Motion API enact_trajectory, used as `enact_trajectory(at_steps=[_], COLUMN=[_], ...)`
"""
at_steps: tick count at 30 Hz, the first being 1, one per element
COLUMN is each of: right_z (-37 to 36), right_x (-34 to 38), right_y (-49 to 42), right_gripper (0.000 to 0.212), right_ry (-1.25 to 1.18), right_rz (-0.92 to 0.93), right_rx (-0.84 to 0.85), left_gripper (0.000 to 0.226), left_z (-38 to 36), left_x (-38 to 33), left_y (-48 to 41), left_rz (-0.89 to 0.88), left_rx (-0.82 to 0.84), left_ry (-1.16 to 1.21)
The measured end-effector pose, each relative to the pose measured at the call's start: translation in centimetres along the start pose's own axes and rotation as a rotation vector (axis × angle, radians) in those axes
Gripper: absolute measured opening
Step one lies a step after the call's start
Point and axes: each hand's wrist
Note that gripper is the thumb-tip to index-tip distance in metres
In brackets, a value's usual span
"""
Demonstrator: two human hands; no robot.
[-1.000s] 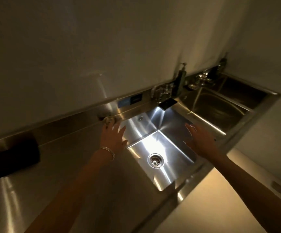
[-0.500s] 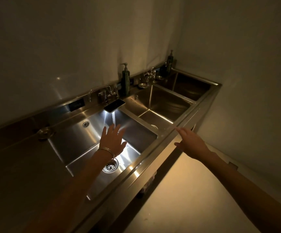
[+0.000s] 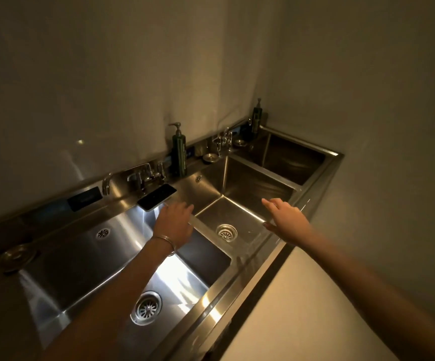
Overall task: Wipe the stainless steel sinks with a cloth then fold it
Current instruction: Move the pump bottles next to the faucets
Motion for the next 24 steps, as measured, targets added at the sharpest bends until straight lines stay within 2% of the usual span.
enact_trajectory(at_steps=[5, 10, 16, 24], right_z=[0.4, -0.5, -2.0, -3.4], right_x=[-1.8, -2.3, -2.9, -1.3], right_y=[-7.5, -14.8, -25.3, -41.8], right_gripper=[0.068, 0.068, 0.067, 0.061], right_ry=[-0.018, -0.004, 0.019, -0.085], right_rz=[0.007, 0.109, 0.233, 0.396], right_rx=[0.004, 0.010, 0.062, 0.079], left_gripper=[0.059, 0.060, 0.061, 0.060], left_z=[-1.8, -3.7, -7.1, -10.2], left_x=[0.8, 1.5, 3.3, 4.7], left_y=[-7.0, -11.5, -16.6, -24.3], left_rz=[0.002, 0.066, 0.209, 0.363], left_rx=[0.035, 0.103, 0.204, 0.287], left_ry=[-0.022, -0.012, 0.029, 0.110])
Point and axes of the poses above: each hand's wrist, its own y-axis away from the middle knuckle, its own z-axis out of the back of the hand, x = y × z, and after that the axes turned 1 degree about -z, right-handed
